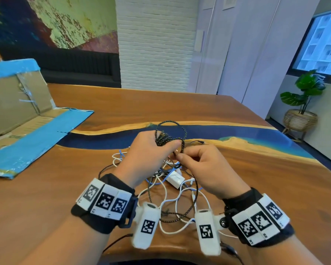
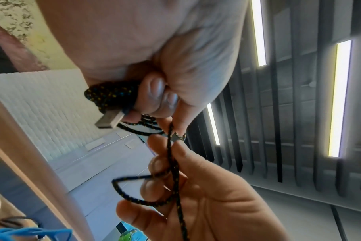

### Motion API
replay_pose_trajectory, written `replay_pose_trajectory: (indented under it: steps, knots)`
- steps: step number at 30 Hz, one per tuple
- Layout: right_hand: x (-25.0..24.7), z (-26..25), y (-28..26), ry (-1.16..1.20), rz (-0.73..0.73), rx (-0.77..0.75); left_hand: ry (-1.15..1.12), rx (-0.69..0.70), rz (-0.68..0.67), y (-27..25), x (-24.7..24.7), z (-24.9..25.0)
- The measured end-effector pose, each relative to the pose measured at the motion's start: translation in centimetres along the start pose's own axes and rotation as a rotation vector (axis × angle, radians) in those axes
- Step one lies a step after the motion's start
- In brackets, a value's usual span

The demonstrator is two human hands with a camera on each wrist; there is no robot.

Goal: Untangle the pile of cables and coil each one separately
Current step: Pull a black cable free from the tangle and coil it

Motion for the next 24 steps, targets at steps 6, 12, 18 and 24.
replay_pose_trajectory:
  steps: [6,12,18,24]
  knots:
    - [-0.5,0.4,-0.7,0.321,0.037,0.083,-0.096,-0.093,0.069,0.4,-0.9,-0.5]
    - [-0.6,1.7,-0.2,0.299,0.277,0.151,-0.054,-0.104,0.052,0.6,-1.4,-0.2]
    - [-2.4,1.1,0.6,0.713,0.299,0.198,0.124,-0.055,-0.052,0.3,-1.9,0.0]
    - [-3.5,2.2,0.4,0.622,0.045,0.154,0.007,-0.006,0.068,1.0,-4.5,1.3]
Point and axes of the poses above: each hand's wrist, its own y-axis towards the middle knuckle, its own x-axis out of the palm, z = x × y, the point moved 1 cm from there along y, towards the middle knuckle, and after that the axes turned 4 degrees about -y, right-handed, at the moved point
